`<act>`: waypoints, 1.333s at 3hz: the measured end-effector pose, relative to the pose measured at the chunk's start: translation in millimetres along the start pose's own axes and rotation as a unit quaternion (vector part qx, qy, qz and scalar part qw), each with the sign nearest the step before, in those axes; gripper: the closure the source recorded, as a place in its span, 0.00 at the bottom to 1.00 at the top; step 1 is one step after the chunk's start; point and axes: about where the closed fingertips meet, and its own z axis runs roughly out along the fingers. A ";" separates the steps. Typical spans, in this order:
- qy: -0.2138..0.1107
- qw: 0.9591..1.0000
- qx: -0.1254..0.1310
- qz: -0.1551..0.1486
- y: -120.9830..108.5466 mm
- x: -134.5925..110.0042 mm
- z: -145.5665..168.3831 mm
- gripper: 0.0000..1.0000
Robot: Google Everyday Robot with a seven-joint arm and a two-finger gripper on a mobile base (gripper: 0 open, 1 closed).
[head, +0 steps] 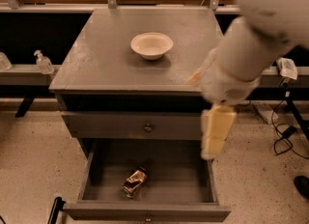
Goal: Pick orange can from middle drawer and place on counter
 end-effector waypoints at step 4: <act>-0.050 0.973 -0.027 -0.224 -24.4 -119.4 143.4 0.00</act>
Offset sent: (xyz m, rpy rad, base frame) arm -0.0242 0.0409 -0.0457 -0.0198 0.0575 0.1310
